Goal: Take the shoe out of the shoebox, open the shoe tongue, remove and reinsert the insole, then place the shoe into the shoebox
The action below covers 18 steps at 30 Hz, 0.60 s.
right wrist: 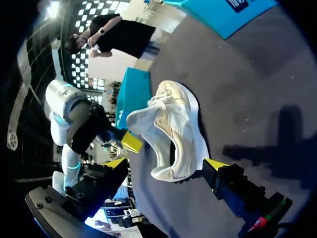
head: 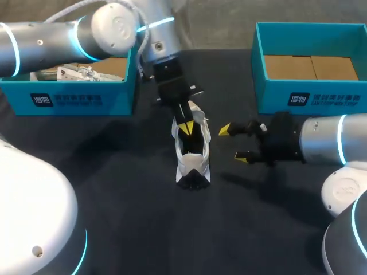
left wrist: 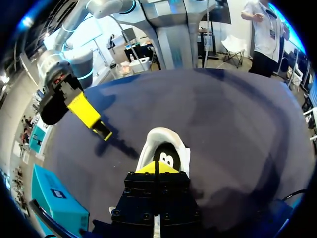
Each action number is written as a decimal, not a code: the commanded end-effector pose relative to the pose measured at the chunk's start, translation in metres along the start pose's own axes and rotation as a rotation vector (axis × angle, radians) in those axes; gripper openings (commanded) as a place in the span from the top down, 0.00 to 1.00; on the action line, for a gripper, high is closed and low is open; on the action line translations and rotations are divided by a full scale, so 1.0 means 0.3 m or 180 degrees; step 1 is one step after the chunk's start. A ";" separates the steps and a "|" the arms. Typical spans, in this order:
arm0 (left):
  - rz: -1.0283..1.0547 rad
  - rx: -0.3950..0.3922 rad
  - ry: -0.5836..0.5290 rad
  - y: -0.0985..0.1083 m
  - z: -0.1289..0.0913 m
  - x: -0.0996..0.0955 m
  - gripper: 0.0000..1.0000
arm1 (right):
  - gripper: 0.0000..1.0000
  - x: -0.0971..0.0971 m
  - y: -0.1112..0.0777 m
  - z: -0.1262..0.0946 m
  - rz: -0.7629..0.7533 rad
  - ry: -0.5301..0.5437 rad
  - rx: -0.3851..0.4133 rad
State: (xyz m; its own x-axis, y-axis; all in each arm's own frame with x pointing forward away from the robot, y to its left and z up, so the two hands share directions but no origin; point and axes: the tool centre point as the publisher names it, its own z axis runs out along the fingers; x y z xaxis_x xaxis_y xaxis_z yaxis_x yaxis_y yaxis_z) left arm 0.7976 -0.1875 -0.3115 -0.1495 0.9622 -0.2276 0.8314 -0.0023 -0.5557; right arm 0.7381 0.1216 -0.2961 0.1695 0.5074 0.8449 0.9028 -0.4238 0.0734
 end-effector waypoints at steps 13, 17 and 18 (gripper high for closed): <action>-0.0013 0.0040 0.0265 0.012 0.026 -0.026 1.00 | 0.00 0.071 0.094 -0.244 -0.0763 -0.1026 0.0505; -0.0018 0.0038 0.0278 0.011 0.035 -0.034 1.00 | 0.00 0.091 0.141 -0.272 -0.0833 -0.1148 0.0601; -0.0019 0.0037 0.0280 0.010 0.037 -0.037 1.00 | 0.00 0.095 0.152 -0.281 -0.0856 -0.1206 0.0605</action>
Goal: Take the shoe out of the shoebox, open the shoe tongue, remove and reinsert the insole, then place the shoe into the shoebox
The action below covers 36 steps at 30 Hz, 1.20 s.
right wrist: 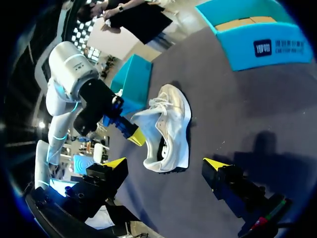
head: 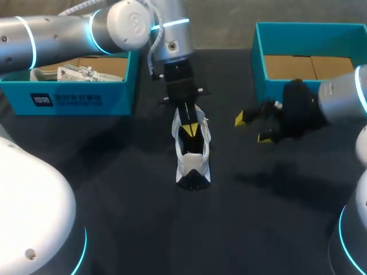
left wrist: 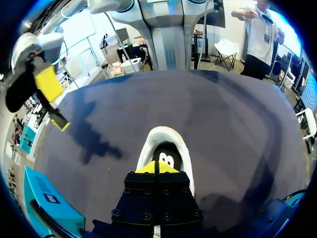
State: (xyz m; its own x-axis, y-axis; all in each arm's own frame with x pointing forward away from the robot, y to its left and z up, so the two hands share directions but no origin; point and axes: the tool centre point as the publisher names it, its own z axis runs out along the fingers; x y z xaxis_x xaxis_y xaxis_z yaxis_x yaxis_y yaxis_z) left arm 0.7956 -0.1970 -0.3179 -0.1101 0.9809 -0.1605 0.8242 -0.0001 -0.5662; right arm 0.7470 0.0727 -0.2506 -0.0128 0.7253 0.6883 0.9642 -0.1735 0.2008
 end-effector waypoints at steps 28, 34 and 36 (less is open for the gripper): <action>0.0004 -0.0396 0.0287 -0.013 0.036 0.025 1.00 | 0.00 0.051 0.082 -0.314 -0.0064 -0.0792 0.0156; 0.0042 -0.0675 0.0370 -0.016 0.068 0.030 1.00 | 0.00 0.051 0.082 -0.314 -0.0064 -0.0792 0.0156; 0.0053 -0.0738 0.0388 -0.014 0.078 0.030 1.00 | 0.00 0.051 0.082 -0.314 -0.0064 -0.0792 0.0156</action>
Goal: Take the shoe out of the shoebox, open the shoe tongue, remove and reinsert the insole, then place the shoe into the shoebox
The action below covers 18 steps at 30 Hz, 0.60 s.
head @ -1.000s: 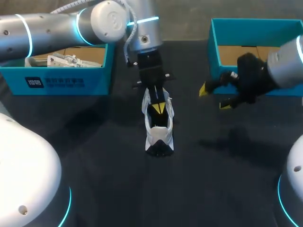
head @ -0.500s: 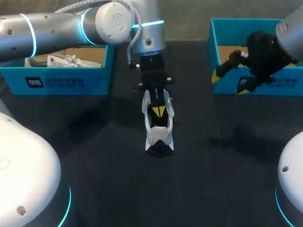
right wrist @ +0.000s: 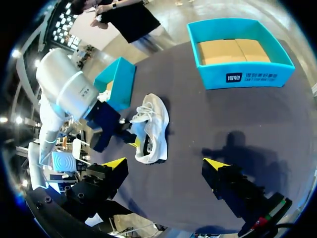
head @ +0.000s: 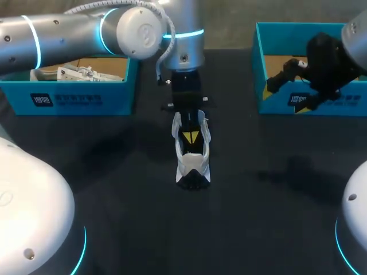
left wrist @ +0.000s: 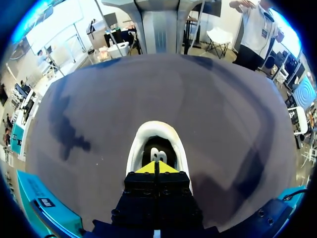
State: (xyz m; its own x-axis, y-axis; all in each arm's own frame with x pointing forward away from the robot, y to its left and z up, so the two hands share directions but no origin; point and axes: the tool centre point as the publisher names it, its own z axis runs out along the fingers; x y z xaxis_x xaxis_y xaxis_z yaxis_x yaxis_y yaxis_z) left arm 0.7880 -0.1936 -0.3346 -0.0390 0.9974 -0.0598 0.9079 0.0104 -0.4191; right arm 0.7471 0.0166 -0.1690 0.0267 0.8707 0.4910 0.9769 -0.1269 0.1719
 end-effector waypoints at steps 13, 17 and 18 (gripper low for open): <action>-0.0018 -0.0598 0.0071 0.018 0.096 0.017 1.00 | 0.00 -0.001 -0.005 0.000 0.0002 -0.0002 -0.0011; 0.0012 -0.0673 -0.0006 0.028 0.114 0.019 1.00 | 0.00 -0.001 -0.005 0.000 0.0002 -0.0002 -0.0011; 0.0019 -0.0733 -0.0015 0.032 0.119 0.021 1.00 | 0.00 -0.001 -0.005 0.000 0.0002 -0.0002 -0.0011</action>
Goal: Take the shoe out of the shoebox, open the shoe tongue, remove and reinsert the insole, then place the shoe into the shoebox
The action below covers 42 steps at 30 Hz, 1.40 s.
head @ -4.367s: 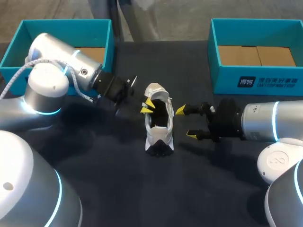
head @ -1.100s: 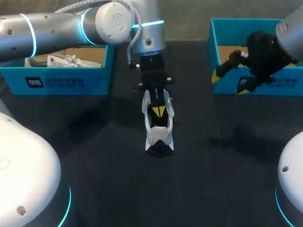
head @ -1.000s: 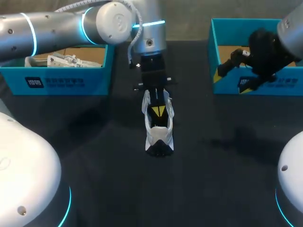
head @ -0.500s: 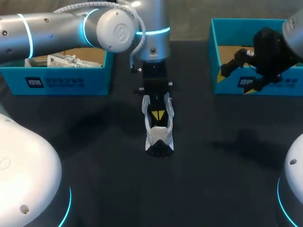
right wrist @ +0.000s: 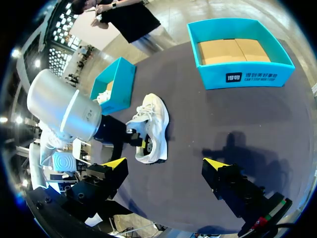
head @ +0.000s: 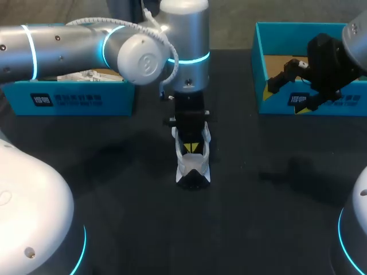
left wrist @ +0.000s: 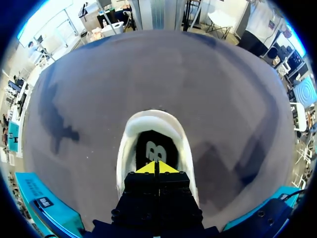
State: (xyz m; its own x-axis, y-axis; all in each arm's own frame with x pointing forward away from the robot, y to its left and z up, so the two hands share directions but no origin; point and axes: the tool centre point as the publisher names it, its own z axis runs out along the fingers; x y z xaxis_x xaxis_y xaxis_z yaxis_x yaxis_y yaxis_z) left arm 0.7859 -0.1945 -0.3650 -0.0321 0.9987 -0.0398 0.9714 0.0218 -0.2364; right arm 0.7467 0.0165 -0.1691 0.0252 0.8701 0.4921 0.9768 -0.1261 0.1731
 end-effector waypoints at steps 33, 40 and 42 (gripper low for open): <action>0.0212 -0.0324 -0.0089 -0.025 0.048 -0.001 1.00 | 0.00 0.000 -0.004 0.001 0.0006 -0.0007 -0.0009; 0.0265 -0.0229 -0.0011 -0.034 0.107 -0.023 1.00 | 0.00 0.000 -0.004 0.001 0.0006 -0.0007 -0.0009; 0.0269 -0.0227 0.0029 -0.035 0.125 -0.027 1.00 | 0.00 0.000 -0.004 0.001 0.0006 -0.0007 -0.0009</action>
State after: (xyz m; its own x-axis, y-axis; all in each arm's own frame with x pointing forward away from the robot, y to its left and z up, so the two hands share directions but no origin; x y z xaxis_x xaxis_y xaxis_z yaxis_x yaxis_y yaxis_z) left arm 0.7632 -0.1961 -0.3881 0.0511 0.9968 -0.0611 0.9856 -0.0602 -0.1583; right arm 0.7453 0.0160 -0.1685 0.0259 0.8702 0.4919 0.9764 -0.1276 0.1744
